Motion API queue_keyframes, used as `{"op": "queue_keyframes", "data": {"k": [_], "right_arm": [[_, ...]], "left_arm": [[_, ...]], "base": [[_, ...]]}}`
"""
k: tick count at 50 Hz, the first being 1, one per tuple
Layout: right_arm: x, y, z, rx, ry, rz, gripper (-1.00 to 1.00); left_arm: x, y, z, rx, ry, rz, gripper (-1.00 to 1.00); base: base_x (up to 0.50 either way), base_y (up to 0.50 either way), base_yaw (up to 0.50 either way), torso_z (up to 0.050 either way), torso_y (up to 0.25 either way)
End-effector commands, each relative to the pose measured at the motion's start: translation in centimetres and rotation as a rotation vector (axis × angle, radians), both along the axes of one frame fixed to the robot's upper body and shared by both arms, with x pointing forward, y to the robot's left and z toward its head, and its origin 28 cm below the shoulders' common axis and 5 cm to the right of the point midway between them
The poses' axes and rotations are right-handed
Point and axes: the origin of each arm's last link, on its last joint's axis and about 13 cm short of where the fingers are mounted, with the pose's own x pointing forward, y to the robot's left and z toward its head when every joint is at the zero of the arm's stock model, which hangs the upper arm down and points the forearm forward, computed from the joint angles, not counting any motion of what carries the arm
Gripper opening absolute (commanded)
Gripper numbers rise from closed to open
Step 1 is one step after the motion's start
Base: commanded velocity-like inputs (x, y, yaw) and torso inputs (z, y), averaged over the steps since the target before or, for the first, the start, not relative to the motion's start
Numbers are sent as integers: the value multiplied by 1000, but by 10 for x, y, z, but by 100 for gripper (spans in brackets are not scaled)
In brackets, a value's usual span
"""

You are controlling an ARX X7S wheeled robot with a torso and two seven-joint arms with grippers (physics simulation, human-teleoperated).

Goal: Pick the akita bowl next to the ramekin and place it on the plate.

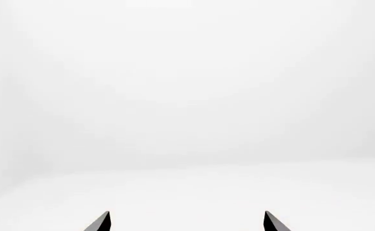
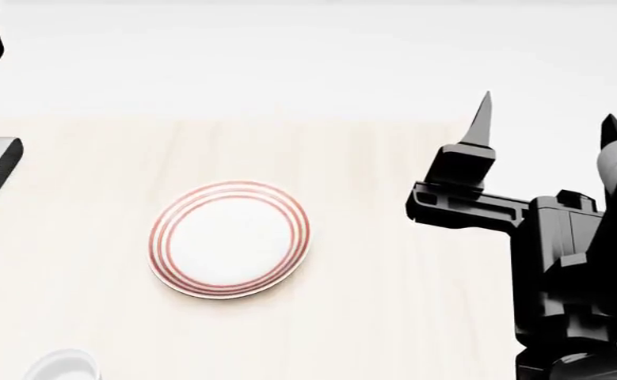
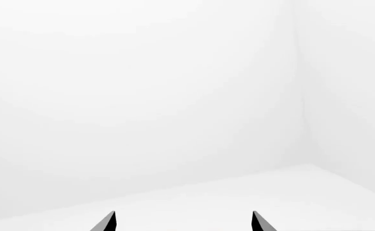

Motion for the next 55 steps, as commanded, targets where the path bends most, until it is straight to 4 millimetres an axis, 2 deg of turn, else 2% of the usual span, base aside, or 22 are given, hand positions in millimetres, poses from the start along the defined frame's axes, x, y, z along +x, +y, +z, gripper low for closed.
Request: {"op": "queue_keyframes", "data": {"k": [1, 7, 14, 21, 33, 55], "right_arm": [[0, 0, 0, 2, -1, -2, 100], [-2, 0, 0, 3, -1, -2, 100], [-1, -1, -1, 4, 1, -2, 100], [0, -1, -1, 5, 1, -2, 100], [-1, -1, -1, 6, 1, -3, 100], [0, -1, -1, 6, 1, -3, 100]], "left_arm": [[31, 8, 8, -39, 69, 89, 100], [42, 15, -1, -179, 98, 217, 100], [46, 19, -6, -275, 134, 293, 100], [42, 20, -25, -336, 221, 387, 100], [35, 19, -45, -407, 292, 458, 100], [30, 21, -50, -434, 311, 513, 100]], "base": [[0, 0, 0, 0, 0], [0, 0, 0, 0, 0], [0, 0, 0, 0, 0], [0, 0, 0, 0, 0], [0, 0, 0, 0, 0], [0, 0, 0, 0, 0]]}}
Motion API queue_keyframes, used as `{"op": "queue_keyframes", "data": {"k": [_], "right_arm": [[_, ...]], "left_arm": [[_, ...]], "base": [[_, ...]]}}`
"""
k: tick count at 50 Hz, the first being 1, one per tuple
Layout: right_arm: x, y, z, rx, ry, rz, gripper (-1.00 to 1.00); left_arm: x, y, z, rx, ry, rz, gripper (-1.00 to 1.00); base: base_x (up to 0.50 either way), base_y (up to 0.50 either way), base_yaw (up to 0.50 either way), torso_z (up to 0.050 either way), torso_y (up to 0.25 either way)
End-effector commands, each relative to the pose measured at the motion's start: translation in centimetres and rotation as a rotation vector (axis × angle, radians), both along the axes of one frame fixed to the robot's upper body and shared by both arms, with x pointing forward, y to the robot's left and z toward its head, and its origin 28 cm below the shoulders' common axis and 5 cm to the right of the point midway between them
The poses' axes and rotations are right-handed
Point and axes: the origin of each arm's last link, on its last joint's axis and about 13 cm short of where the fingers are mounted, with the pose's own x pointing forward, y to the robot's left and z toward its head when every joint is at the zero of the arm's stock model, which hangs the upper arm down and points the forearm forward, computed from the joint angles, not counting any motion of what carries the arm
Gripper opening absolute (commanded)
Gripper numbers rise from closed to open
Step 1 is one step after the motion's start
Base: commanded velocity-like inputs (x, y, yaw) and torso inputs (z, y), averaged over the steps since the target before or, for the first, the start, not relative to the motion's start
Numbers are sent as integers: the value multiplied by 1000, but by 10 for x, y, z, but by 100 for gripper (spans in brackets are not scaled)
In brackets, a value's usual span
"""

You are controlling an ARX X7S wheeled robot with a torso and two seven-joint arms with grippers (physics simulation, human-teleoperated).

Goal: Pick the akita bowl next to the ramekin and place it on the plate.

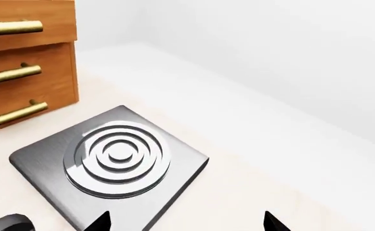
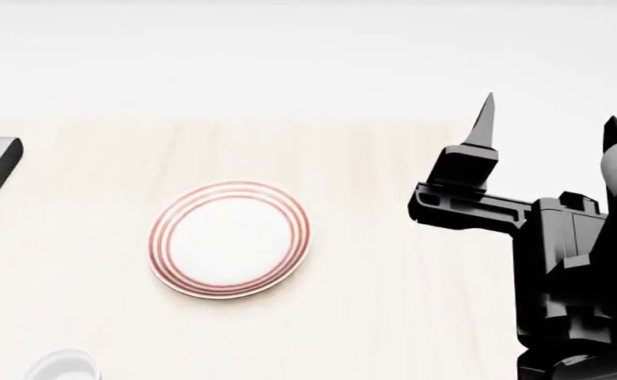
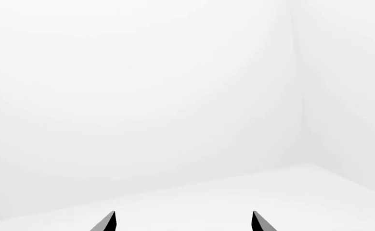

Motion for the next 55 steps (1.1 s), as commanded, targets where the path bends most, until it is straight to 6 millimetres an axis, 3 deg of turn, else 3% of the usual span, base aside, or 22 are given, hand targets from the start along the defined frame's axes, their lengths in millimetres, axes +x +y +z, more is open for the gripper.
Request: {"op": "queue_keyframes", "data": {"k": [1, 21, 32, 33, 35, 37, 46, 49, 50, 51, 53, 54, 55], "right_arm": [[0, 0, 0, 0, 0, 0, 100], [1, 0, -1, 0, 0, -1, 100], [-1, 0, 2, 0, -1, -1, 100], [-1, 0, 2, 0, -1, -1, 100], [0, 0, 1, 0, 0, -1, 100], [0, 0, 0, 0, 0, -1, 100], [0, 0, 0, -1, -1, -1, 100], [1, 0, -1, -1, -2, -1, 100], [1, 0, 0, -1, -1, -1, 100], [0, 0, 0, -1, -1, -1, 100], [1, 0, 0, -1, -1, -1, 100], [1, 0, -1, -1, -1, -1, 100], [1, 0, 0, -1, -1, -1, 100]], "left_arm": [[-4, 2, -3, -23, 12, 39, 100], [-9, 4, -12, -32, 29, 92, 100], [-10, -1, -25, -56, 76, 88, 100], [-9, -1, -34, -56, 78, 89, 100], [-10, -1, -28, -56, 84, 89, 100], [-10, -1, -38, -53, 85, 94, 100], [-11, -3, -35, -60, 100, 95, 100], [-13, -4, -38, -61, 108, 98, 100], [-13, -4, -48, -61, 111, 97, 100], [-13, -4, -43, -64, 111, 95, 100], [-13, -5, -52, -69, 111, 89, 100], [-13, -4, -41, -67, 112, 90, 100], [-14, -4, -49, -68, 110, 90, 100]], "base": [[0, 0, 0, 0, 0], [0, 0, 0, 0, 0], [0, 0, 0, 0, 0], [0, 0, 0, 0, 0], [0, 0, 0, 0, 0], [0, 0, 0, 0, 0], [0, 0, 0, 0, 0], [0, 0, 0, 0, 0], [0, 0, 0, 0, 0], [0, 0, 0, 0, 0], [0, 0, 0, 0, 0], [0, 0, 0, 0, 0], [0, 0, 0, 0, 0]]}}
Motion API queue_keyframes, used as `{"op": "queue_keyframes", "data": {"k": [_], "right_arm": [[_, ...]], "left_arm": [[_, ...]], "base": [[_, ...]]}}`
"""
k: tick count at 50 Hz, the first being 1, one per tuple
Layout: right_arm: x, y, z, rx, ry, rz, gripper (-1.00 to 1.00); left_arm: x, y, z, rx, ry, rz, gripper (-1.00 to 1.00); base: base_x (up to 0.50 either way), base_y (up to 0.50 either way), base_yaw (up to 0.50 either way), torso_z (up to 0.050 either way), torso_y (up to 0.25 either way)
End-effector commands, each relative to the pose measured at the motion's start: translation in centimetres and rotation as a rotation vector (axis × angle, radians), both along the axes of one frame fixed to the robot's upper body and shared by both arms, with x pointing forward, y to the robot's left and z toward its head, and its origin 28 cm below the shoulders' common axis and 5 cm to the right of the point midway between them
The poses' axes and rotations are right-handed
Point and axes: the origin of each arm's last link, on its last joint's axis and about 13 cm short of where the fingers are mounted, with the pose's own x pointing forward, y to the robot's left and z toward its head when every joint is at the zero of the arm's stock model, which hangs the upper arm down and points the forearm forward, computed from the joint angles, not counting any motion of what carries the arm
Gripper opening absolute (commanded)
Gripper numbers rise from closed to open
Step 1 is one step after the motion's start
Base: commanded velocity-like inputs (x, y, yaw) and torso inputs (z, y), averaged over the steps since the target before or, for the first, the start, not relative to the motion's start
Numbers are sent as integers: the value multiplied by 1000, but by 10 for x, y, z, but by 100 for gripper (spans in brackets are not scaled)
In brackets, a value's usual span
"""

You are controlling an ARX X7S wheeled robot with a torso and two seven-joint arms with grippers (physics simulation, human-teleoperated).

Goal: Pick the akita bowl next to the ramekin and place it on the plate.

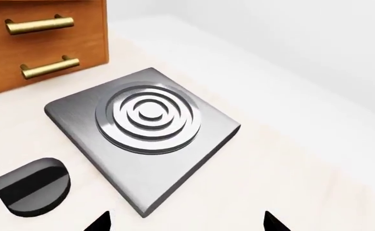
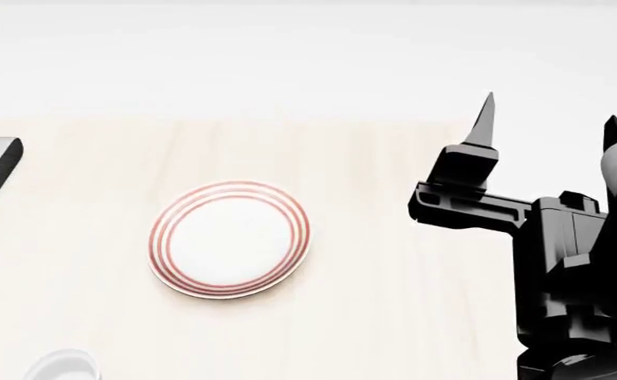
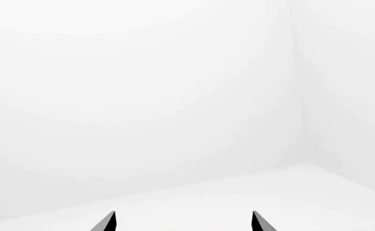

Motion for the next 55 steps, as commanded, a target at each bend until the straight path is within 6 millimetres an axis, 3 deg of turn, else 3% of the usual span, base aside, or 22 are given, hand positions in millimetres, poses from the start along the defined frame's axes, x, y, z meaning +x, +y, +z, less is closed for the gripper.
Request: {"op": "queue_keyframes", "data": {"k": [1, 8, 9, 16, 31, 34, 36, 37, 40, 43, 48, 52, 55], "right_arm": [[0, 0, 0, 0, 0, 0, 100], [0, 0, 0, -1, -1, 0, 100], [-1, 0, 1, -1, 0, 0, 100], [0, 0, 0, -1, -1, 0, 100], [1, 0, -1, 0, 0, -1, 100], [1, 0, -1, 0, 0, 0, 100], [1, 0, -1, -1, -1, -1, 100], [1, 0, -1, 0, -1, -1, 100], [0, 0, 0, -1, -1, -1, 100], [1, 0, -1, -1, -1, -1, 100], [0, 0, 0, -2, -1, 0, 100], [0, 0, 0, -2, -2, 0, 100], [0, 0, 1, -2, -1, 0, 100]], "left_arm": [[-2, -1, -13, -9, 13, -1, 100], [-2, -2, -15, -23, 15, 1, 100], [-2, -2, -5, -24, 16, 0, 100], [-4, -4, -25, -45, 24, 3, 100], [-10, -5, -42, -75, 42, 13, 100], [-9, -5, -43, -78, 40, 12, 100], [-9, -6, -31, -82, 40, 12, 100], [-10, -6, -42, -84, 40, 13, 100], [-11, -5, -33, -84, 42, 15, 100], [-12, -6, -47, -88, 45, 17, 100], [-13, -6, -37, -90, 50, 14, 100], [-13, -6, -50, -93, 51, 13, 100], [-14, -5, -41, -96, 52, 18, 100]], "base": [[0, 0, 0, 0, 0], [0, 0, 0, 0, 0], [0, 0, 0, 0, 0], [0, 0, 0, 0, 0], [0, 0, 0, 0, 0], [0, 0, 0, 0, 0], [0, 0, 0, 0, 0], [0, 0, 0, 0, 0], [0, 0, 0, 0, 0], [0, 0, 0, 0, 0], [0, 0, 0, 0, 0], [0, 0, 0, 0, 0], [0, 0, 0, 0, 0]]}}
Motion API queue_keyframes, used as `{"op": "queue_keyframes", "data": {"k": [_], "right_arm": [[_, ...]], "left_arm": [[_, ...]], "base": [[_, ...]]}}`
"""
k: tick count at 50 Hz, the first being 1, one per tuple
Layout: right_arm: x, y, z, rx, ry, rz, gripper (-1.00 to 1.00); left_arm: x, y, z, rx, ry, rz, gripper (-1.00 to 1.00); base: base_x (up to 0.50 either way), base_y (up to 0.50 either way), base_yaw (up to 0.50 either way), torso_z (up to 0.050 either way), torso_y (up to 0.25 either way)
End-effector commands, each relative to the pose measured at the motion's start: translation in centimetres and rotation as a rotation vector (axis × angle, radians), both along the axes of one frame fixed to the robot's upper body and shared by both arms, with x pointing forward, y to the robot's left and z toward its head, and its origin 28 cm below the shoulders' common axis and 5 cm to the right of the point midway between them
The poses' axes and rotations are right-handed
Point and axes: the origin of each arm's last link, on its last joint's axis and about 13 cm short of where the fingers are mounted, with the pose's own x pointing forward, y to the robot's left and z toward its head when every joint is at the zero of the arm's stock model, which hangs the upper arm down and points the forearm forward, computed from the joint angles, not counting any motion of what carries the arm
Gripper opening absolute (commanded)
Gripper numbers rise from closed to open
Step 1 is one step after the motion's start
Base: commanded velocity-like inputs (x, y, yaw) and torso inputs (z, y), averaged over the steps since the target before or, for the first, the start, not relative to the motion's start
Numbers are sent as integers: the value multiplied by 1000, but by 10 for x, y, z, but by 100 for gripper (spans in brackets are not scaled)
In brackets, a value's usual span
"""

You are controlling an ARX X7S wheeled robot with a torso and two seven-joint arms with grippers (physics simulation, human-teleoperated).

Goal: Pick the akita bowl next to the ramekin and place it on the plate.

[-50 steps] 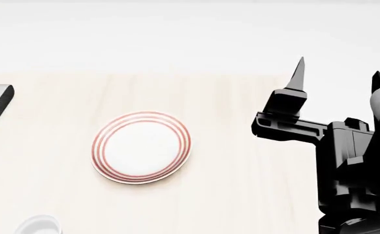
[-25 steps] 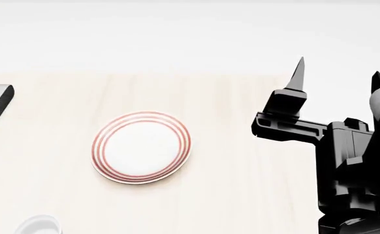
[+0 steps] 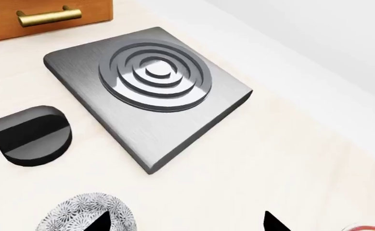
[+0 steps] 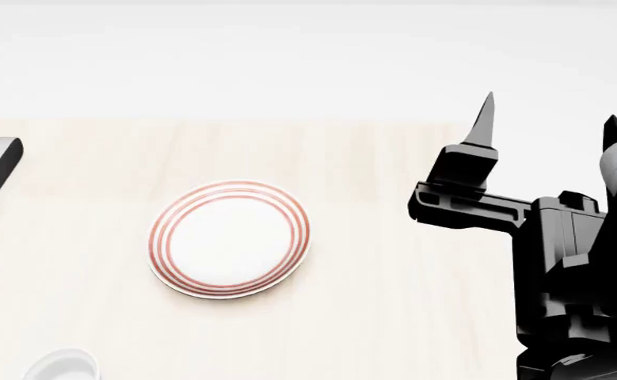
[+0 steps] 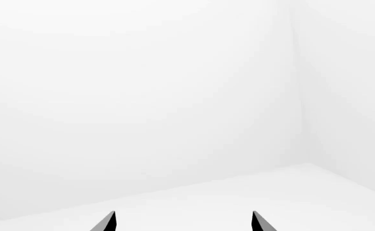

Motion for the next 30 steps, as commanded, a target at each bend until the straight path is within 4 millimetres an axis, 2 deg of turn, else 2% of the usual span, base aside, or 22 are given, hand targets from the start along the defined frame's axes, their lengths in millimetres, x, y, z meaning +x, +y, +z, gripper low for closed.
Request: {"op": "queue_keyframes", "data": {"k": [1, 3, 7, 9, 10, 12, 13, 17, 18, 20, 21, 25, 27, 28, 30], "right_arm": [[0, 0, 0, 0, 0, 0, 100], [0, 0, 0, 0, 0, 0, 100], [0, 0, 0, -1, 0, 0, 100], [0, 0, 0, 0, 0, 0, 100], [0, 0, 0, -1, 0, 0, 100], [-1, 0, 0, 0, 0, 0, 100], [0, 0, 0, 0, 1, 0, 100], [0, 0, 0, -1, 1, 0, 100], [-1, 0, 0, -1, 1, 0, 100], [-1, 0, 0, 0, 1, 0, 100], [-1, 0, 1, 0, 1, 0, 100], [0, 0, 0, 0, 0, -1, 100], [0, 0, 0, 0, 0, -1, 100], [0, 0, -1, 0, 1, -1, 100], [0, 0, 0, 0, 1, -1, 100]], "left_arm": [[-2, 1, 1, -9, 7, 5, 100], [-2, 2, -7, -4, 5, 11, 100], [-5, 5, -8, -7, 2, 22, 100], [-6, 6, -7, -2, 4, 26, 100], [-7, 7, 0, 0, 1, 28, 100], [-8, 9, -4, 0, -2, 34, 100], [-8, 9, 5, -3, -8, 36, 100], [-9, 12, 1, 0, -13, 44, 100], [-9, 13, 8, 3, -11, 44, 100], [-9, 13, 2, 5, -11, 46, 100], [-9, 13, 10, 4, -12, 47, 100], [-8, 14, 5, -13, -21, 55, 100], [-7, 15, 16, -23, -18, 46, 100], [-6, 15, 11, -25, -14, 43, 100], [-6, 15, 25, -28, -17, 46, 100]], "base": [[0, 0, 0, 0, 0], [0, 0, 0, 0, 0], [0, 0, 0, 0, 0], [0, 0, 0, 0, 0], [0, 0, 0, 0, 0], [0, 0, 0, 0, 0], [0, 0, 0, 0, 0], [0, 0, 0, 0, 0], [0, 0, 0, 0, 0], [0, 0, 0, 0, 0], [0, 0, 0, 0, 0], [0, 0, 0, 0, 0], [0, 0, 0, 0, 0], [0, 0, 0, 0, 0], [0, 0, 0, 0, 0]]}}
